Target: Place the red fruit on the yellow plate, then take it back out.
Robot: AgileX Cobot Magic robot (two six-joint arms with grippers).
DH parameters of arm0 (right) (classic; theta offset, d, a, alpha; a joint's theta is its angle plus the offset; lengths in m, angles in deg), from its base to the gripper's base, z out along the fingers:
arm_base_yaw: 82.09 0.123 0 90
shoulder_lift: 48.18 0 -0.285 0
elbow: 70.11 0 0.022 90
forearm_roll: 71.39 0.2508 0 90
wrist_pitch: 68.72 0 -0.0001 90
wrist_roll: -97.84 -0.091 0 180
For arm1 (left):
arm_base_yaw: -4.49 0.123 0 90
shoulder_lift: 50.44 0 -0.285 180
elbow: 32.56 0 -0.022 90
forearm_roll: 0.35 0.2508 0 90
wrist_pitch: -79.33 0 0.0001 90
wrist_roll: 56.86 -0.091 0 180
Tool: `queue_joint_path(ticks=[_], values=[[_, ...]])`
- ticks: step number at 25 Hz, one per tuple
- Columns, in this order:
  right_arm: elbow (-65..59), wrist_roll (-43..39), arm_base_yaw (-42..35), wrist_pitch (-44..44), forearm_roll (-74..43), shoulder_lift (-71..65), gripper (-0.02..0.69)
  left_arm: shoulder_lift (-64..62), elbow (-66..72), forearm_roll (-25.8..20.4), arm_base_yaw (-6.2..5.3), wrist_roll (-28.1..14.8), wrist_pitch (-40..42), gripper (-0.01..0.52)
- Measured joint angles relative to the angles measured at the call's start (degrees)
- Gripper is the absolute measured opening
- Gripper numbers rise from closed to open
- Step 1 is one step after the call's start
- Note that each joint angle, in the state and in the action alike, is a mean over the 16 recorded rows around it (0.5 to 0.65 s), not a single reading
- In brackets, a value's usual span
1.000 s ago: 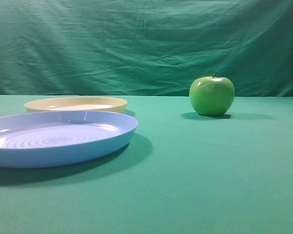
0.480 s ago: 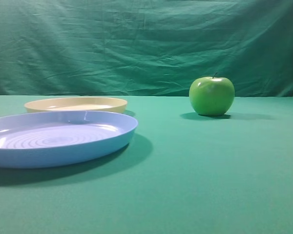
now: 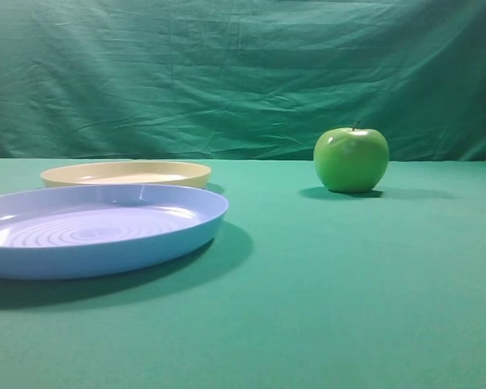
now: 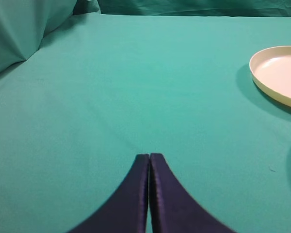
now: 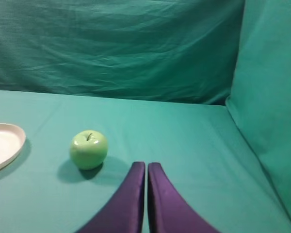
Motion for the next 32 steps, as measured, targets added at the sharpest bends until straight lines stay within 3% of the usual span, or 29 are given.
queue_joint_path(ticks=[13, 32], values=[[-24.05, -0.05, -4.25, -18.96, -0.05, 6.89, 0.000, 0.00, 0.00, 0.00, 0.00, 0.02, 0.00, 0.000], [-28.05, 0.20, -4.25, -15.98, -0.05, 7.50, 0.000, 0.00, 0.00, 0.00, 0.00, -0.04, 0.00, 0.000]])
